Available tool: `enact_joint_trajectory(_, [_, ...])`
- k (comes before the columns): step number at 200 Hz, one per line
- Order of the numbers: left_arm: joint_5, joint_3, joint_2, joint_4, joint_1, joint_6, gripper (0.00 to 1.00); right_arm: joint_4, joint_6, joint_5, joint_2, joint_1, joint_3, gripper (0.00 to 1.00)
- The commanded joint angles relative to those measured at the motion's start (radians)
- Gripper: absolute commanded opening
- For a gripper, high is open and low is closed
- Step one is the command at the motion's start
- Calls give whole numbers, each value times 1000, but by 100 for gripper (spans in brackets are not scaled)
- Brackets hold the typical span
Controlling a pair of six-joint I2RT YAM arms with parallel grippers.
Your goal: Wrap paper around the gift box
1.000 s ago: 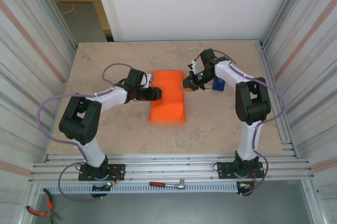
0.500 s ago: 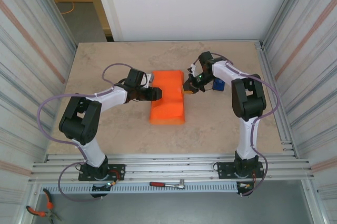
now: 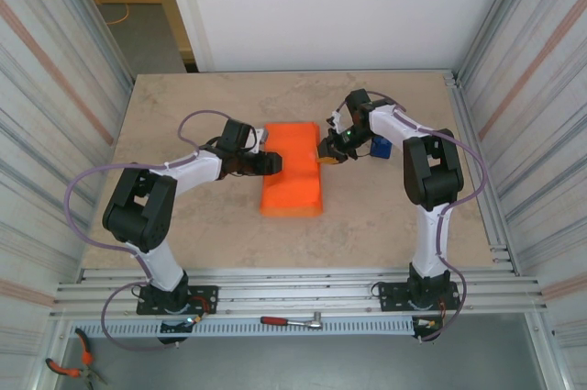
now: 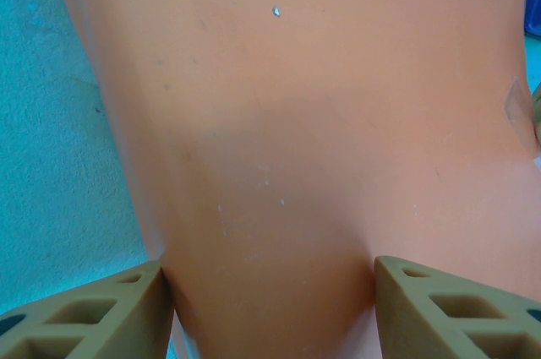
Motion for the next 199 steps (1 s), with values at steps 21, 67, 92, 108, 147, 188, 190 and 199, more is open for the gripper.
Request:
enact_joint_trajectory(21, [-91, -41, 71, -151, -28, 47, 60, 4, 11, 16, -24, -3, -14, 27])
enact_joint_trajectory(67, [-93, -38, 71, -154, -28, 47, 59, 20, 20, 16, -30, -5, -29, 37])
enact_joint_trajectory(92, [-93, -39, 71, -154, -28, 47, 59, 24, 22, 19, -35, -7, -36, 42])
enact_joint_trajectory(108, [-94, -38, 71, -154, -27, 47, 59, 30, 26, 17, -49, -13, -46, 45])
enact_joint_trajectory(147, [-94, -39, 71, -156, -28, 47, 59, 80, 66, 24, -124, -47, -102, 47])
enact_joint_trajectory(188, [-95, -37, 72, -156, -27, 47, 59, 57, 63, 105, -174, -28, -109, 14])
enact_joint_trajectory(190, [-95, -37, 72, -156, -27, 47, 59, 52, 62, 111, -173, -26, -106, 11])
enact_joint_trajectory(199, [-94, -36, 72, -156, -28, 47, 59, 30, 52, 143, -169, -12, -93, 3])
